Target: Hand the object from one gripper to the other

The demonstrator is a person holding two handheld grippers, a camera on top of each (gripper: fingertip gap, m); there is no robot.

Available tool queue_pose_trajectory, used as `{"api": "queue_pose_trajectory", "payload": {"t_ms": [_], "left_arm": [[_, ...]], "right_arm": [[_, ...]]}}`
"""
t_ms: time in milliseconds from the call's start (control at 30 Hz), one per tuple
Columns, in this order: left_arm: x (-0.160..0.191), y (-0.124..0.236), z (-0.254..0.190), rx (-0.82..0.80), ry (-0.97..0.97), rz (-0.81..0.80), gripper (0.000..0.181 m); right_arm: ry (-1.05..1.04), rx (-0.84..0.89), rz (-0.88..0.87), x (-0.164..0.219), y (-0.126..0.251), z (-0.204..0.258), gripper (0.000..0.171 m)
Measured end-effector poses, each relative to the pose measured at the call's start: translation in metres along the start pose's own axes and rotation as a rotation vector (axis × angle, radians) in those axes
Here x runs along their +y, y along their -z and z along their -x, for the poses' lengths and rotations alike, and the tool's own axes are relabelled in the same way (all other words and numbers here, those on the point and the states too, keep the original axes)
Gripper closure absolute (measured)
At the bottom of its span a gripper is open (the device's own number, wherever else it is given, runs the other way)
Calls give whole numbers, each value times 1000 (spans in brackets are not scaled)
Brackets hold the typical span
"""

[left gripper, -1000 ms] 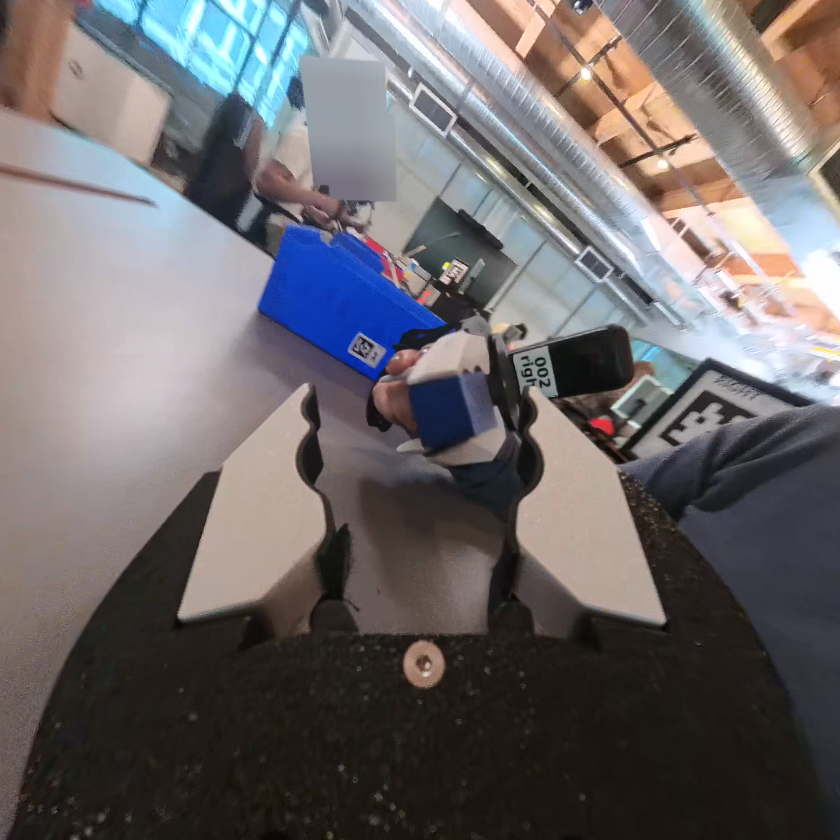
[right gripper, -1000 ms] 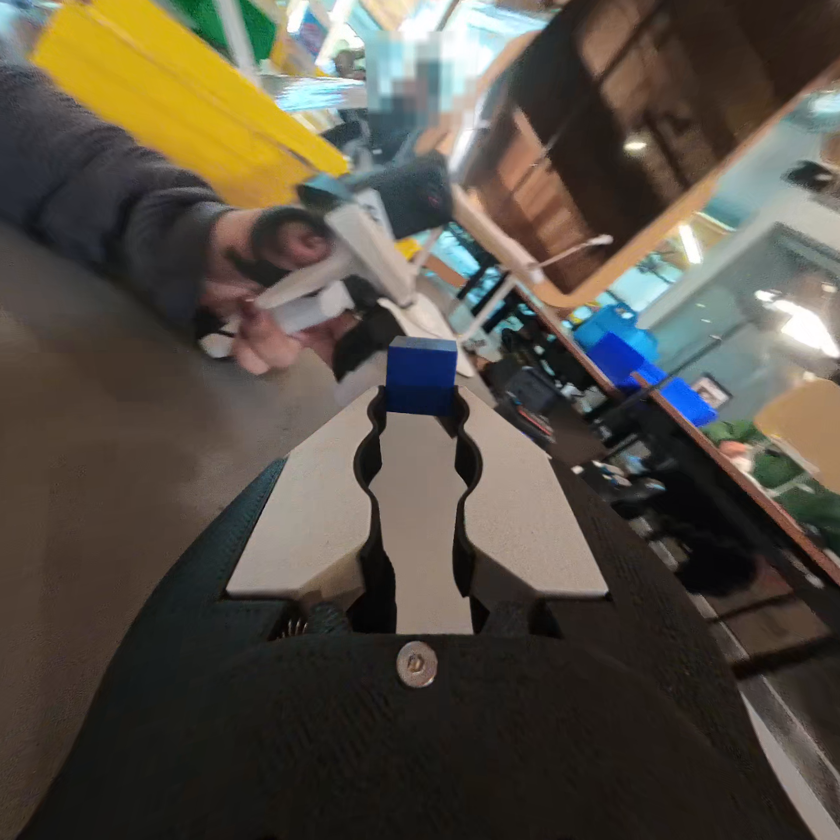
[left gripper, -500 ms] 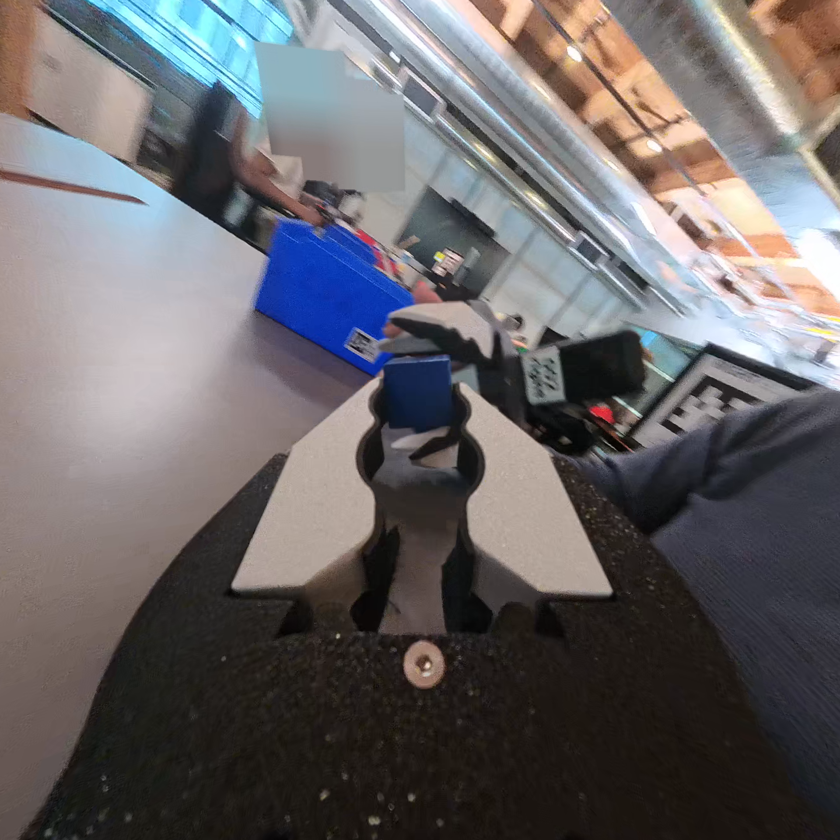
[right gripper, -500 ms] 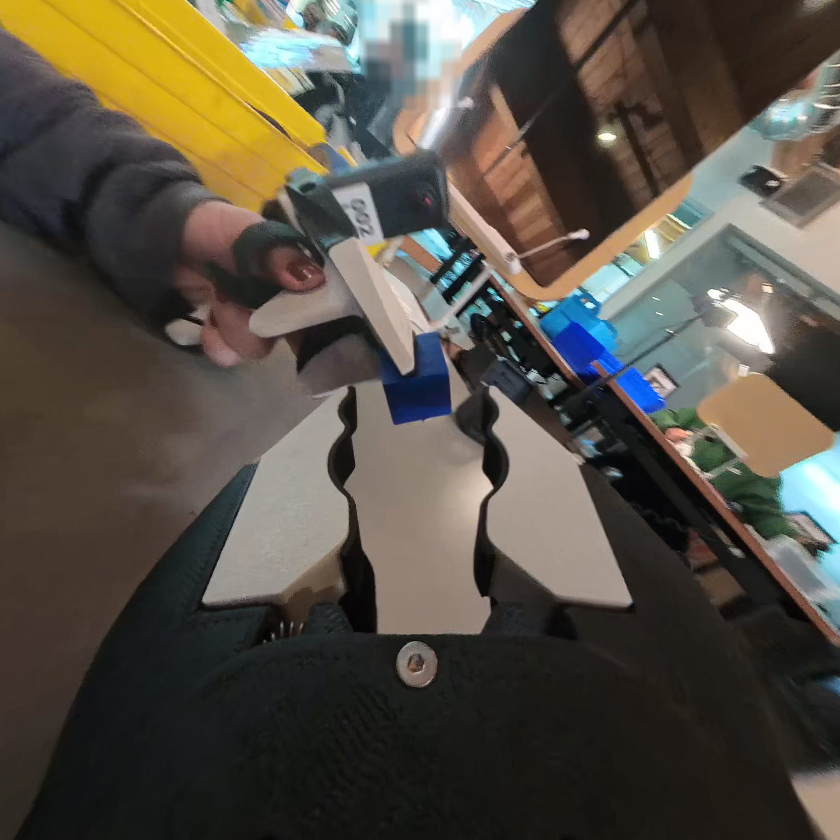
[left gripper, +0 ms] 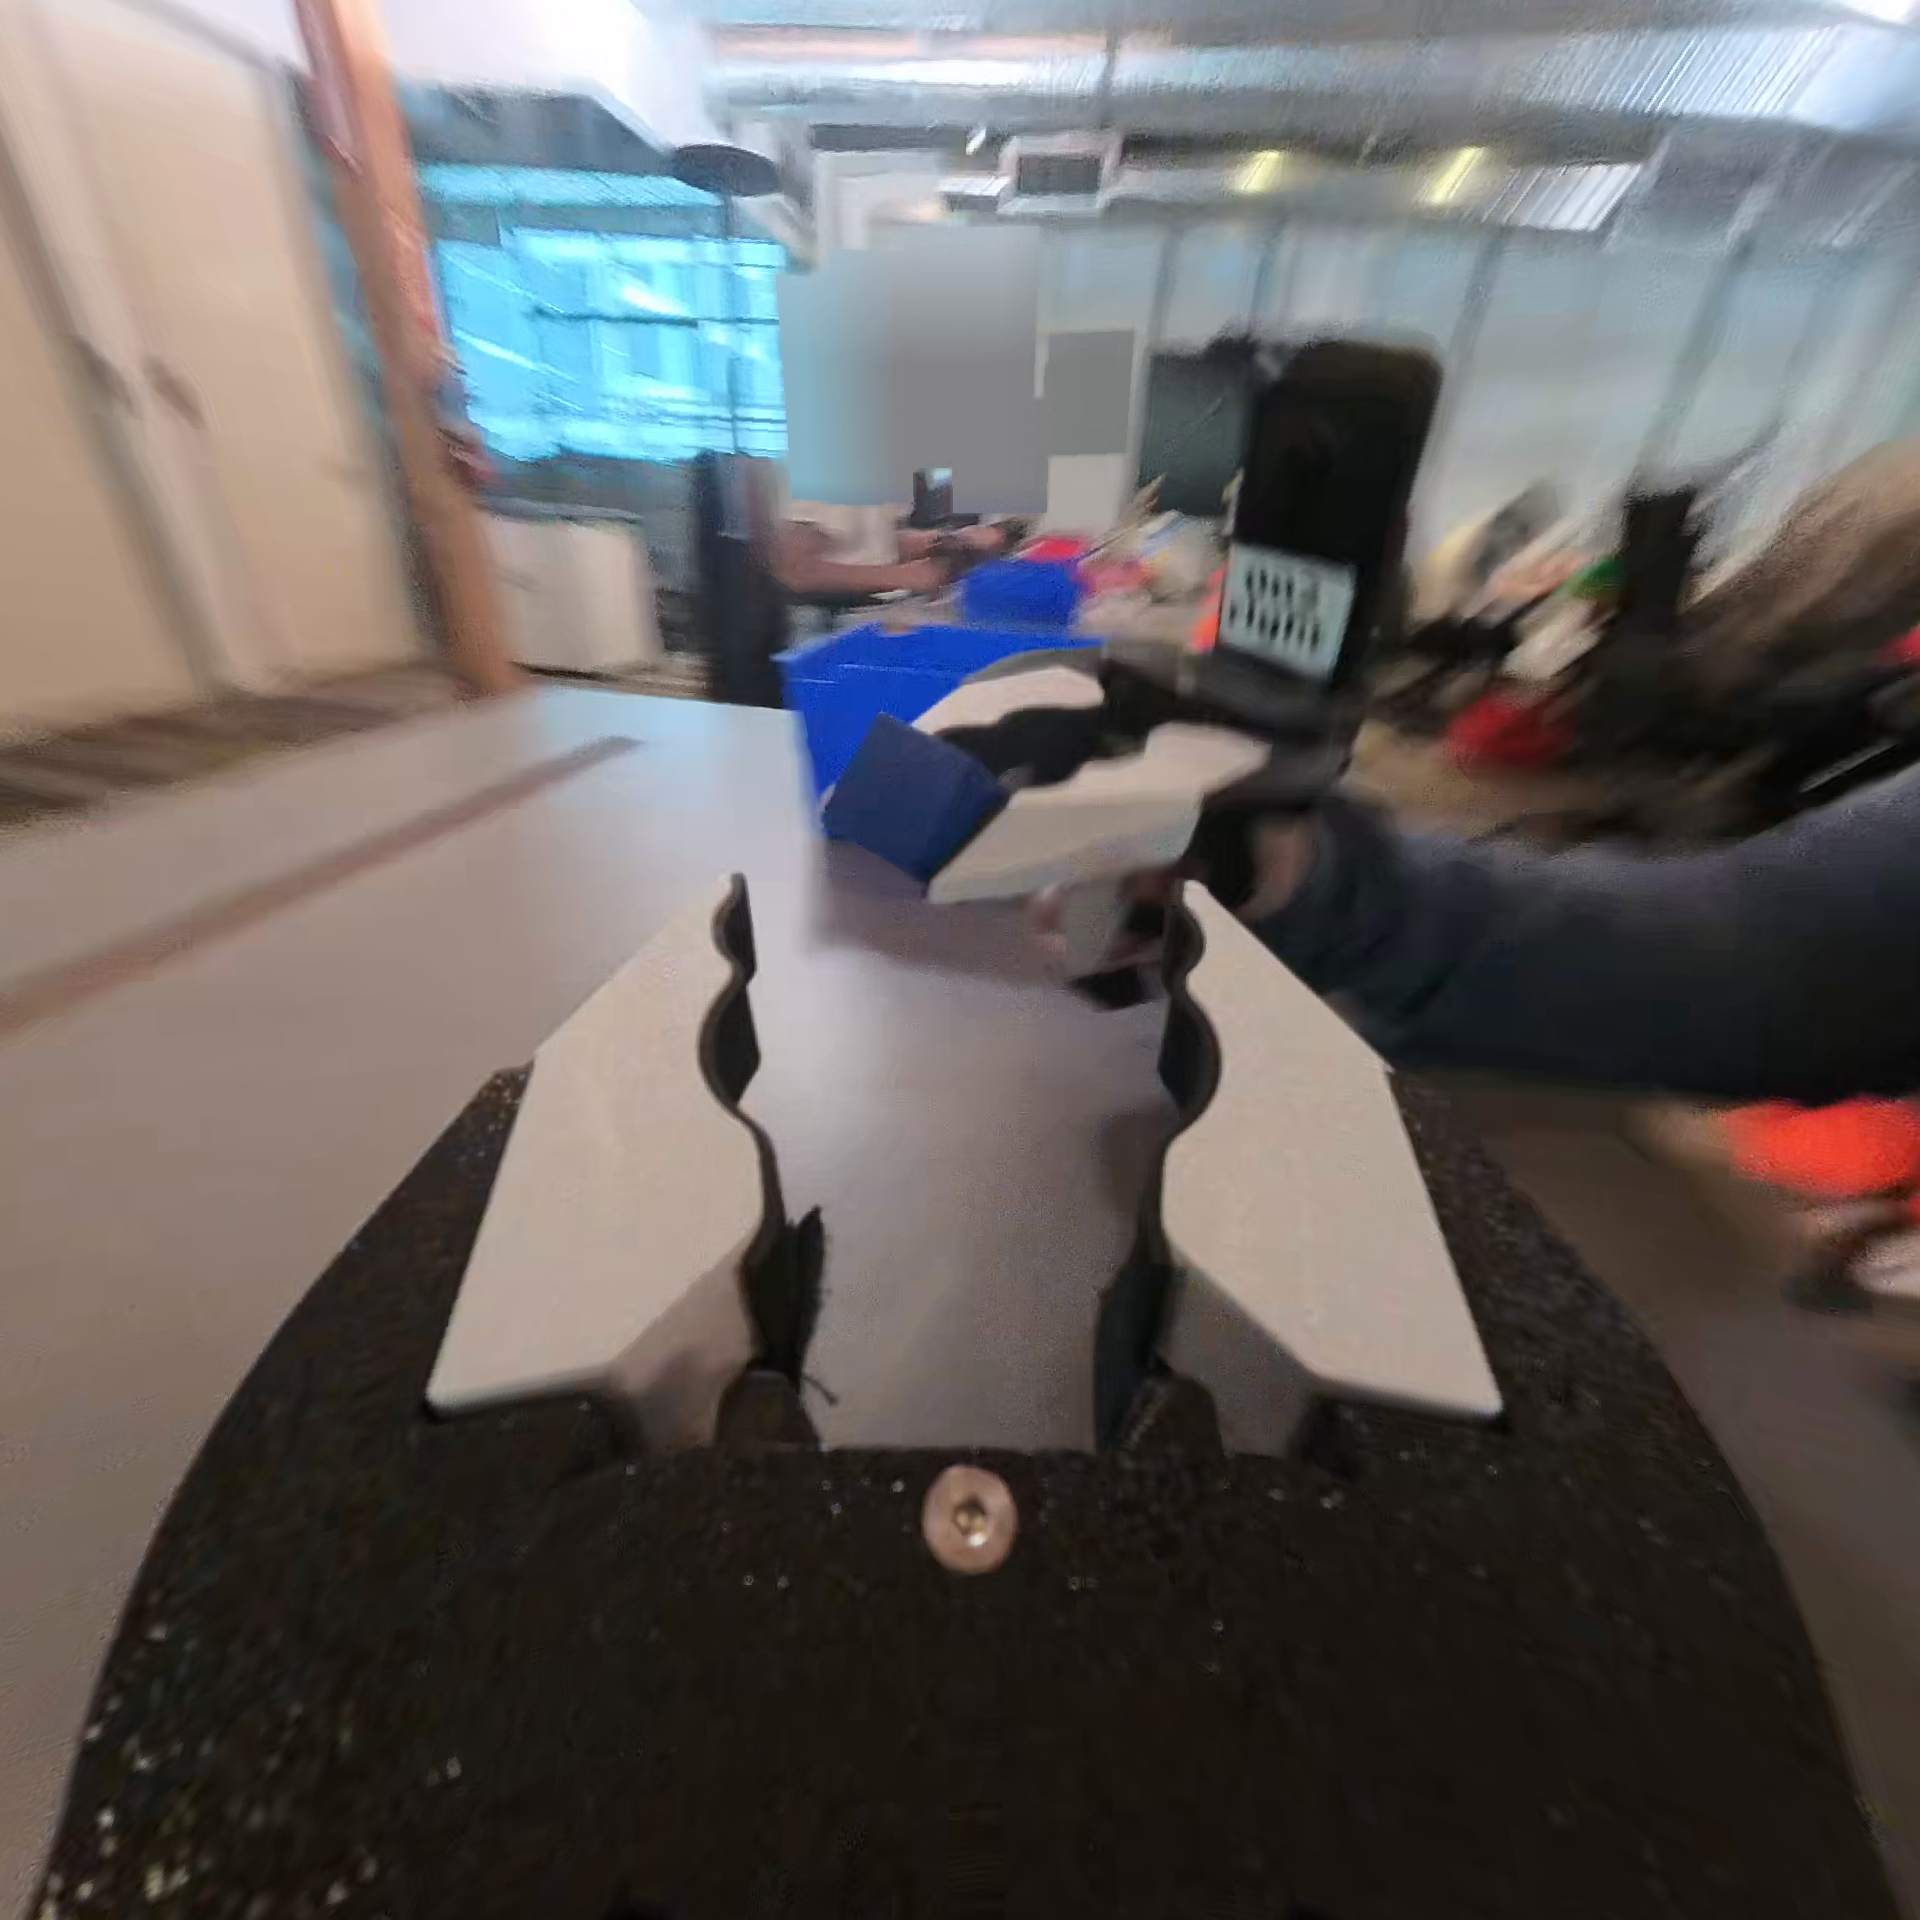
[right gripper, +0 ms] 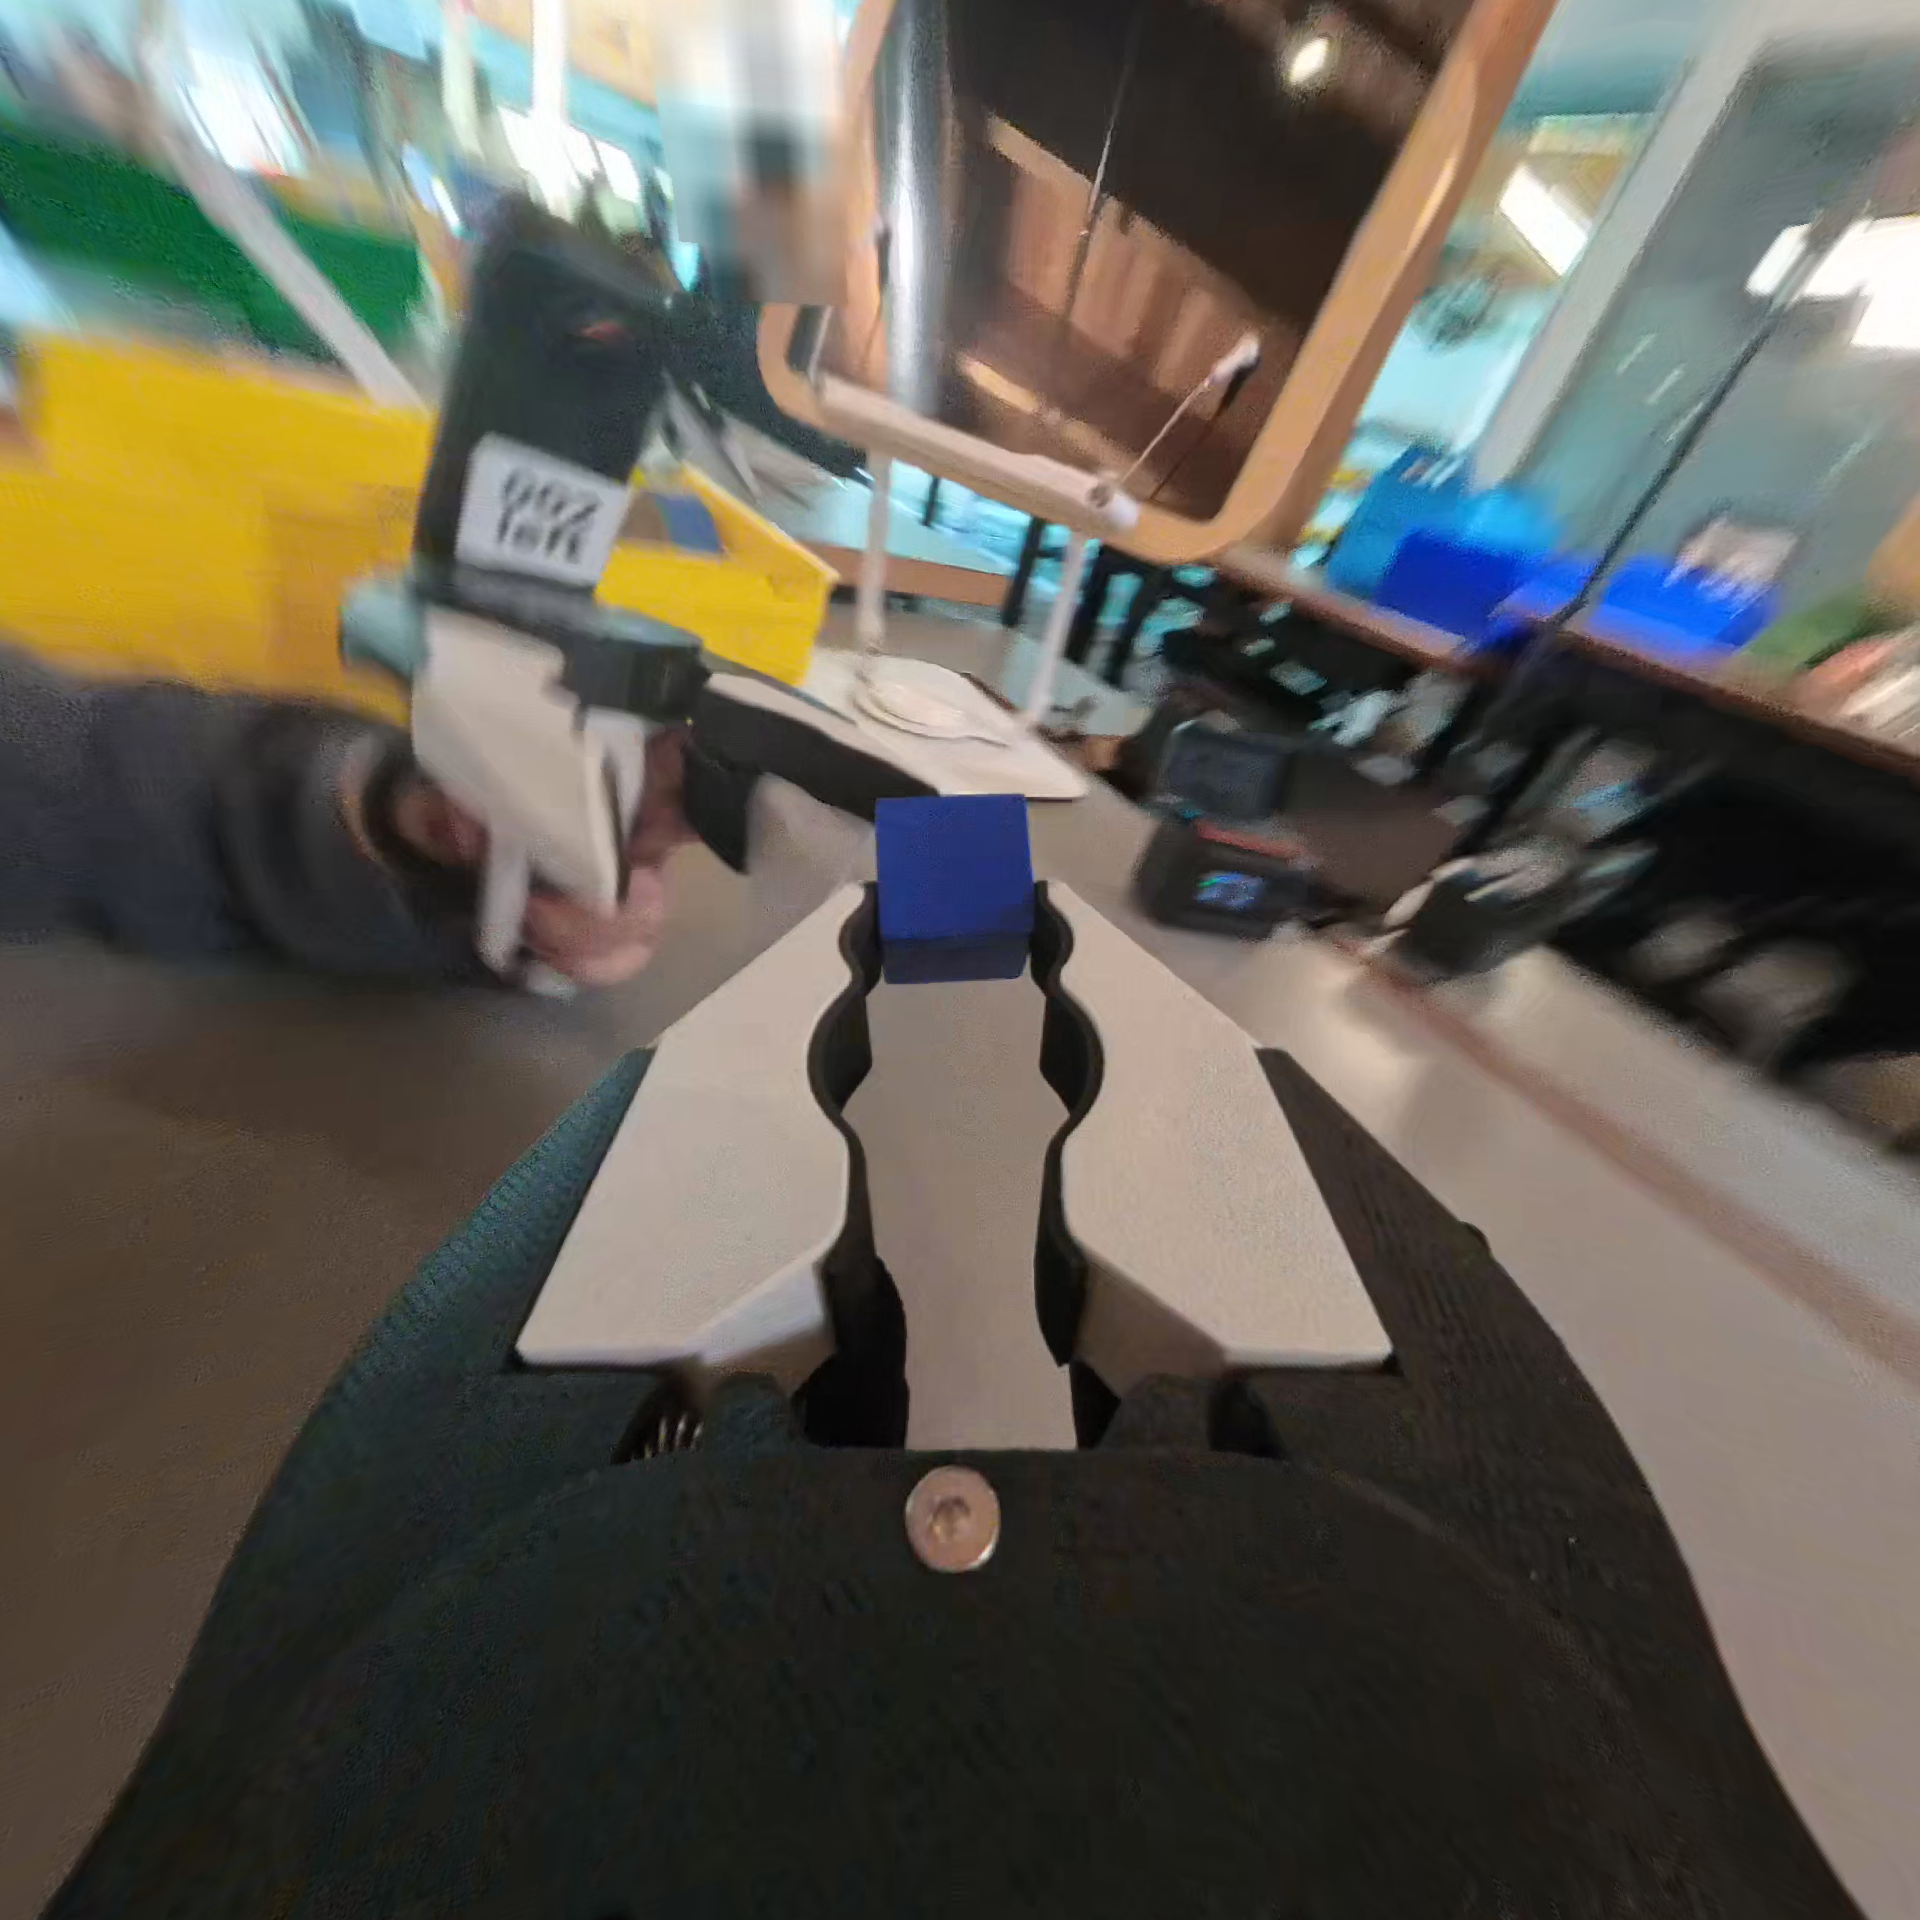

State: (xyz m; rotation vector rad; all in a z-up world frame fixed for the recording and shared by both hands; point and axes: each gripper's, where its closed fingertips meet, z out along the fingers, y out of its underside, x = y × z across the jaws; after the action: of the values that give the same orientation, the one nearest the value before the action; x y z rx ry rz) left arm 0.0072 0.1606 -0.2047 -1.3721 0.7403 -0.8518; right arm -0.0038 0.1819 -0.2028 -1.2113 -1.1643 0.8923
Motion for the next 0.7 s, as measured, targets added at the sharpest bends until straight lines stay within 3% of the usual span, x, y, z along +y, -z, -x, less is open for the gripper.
{"api": "queue_pose_trajectory", "payload": {"t_ms": [133, 300, 467, 567, 600, 667, 700], "left_arm": [[-9, 3, 4, -273, -536, 49, 122], [14, -11, -4, -289, -750, 177, 127], [9, -9, 3, -366, -789, 182, 151], [9, -8, 7, -353, -726, 211, 152], [9, -7, 10, -351, -665, 209, 152], [8, -6, 13, -321, -516, 188, 153], [6, -4, 16, -311, -433, 169, 153]], "right_arm": [[-609, -295, -60, -7, 4, 10, 144], [-1022, -498, -74, -4, 3, 19, 144], [-1044, -551, -16, 0, 0, 32, 145], [-989, -503, -25, 1, -4, 29, 143], [-950, -433, -17, 5, -7, 22, 135], [-827, -305, 9, 13, -9, 9, 104], [-751, -261, 2, 12, -8, 3, 97]]}}
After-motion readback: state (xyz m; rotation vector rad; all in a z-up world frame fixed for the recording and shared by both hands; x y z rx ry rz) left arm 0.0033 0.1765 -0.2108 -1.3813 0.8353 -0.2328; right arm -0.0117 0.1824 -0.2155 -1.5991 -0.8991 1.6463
